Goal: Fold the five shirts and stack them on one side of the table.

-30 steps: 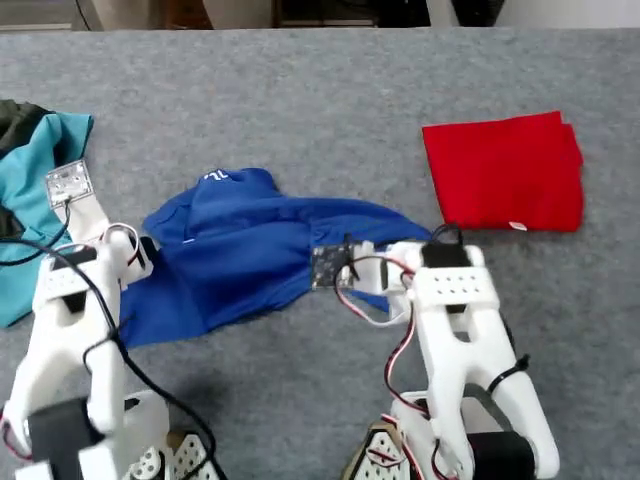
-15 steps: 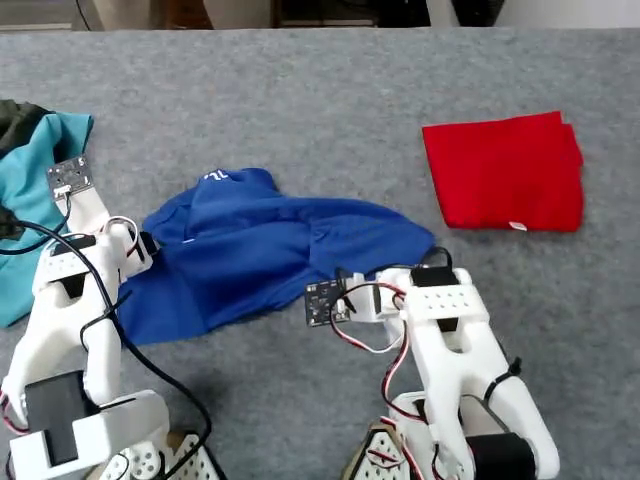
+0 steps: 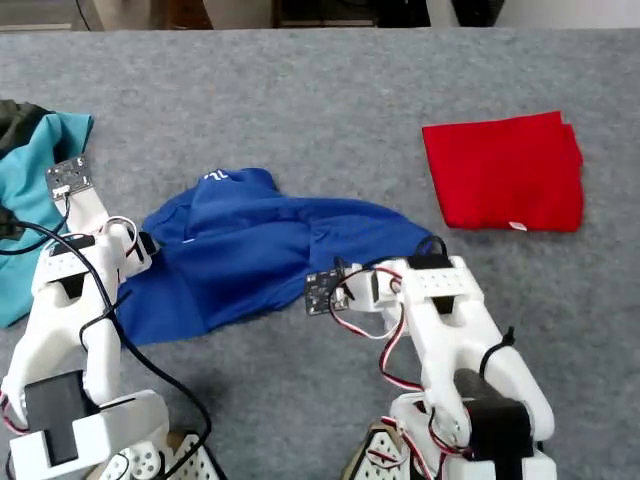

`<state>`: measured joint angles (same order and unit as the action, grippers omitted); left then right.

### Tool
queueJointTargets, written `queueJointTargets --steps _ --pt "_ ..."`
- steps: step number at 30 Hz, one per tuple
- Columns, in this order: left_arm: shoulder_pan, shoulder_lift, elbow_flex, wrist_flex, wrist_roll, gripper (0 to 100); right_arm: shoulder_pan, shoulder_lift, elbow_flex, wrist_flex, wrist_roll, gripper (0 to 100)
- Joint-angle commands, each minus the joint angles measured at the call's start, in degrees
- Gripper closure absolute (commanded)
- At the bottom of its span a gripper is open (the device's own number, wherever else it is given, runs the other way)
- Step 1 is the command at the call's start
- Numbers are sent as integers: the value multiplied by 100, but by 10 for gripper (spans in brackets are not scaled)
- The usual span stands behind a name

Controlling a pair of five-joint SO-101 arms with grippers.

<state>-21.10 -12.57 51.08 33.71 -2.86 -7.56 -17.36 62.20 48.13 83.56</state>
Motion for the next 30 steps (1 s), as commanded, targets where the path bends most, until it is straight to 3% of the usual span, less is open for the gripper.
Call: queueJointTargets --steps 1,3,17,26,30 --pt "-53 -31 -220 -88 -26 793 163 101 -119 -18 62 904" --pt "-53 -31 -220 -88 -26 793 171 101 -127 -18 62 954" --pt "-44 -31 -211 -88 -26 793 259 66 -514 -97 -738 997" --pt "-79 -40 -193 -70 -26 793 664 -593 -4004 2092 -2716 998" --pt "-35 -40 -607 677 185 792 892 -875 -5490 2743 -3191 998"
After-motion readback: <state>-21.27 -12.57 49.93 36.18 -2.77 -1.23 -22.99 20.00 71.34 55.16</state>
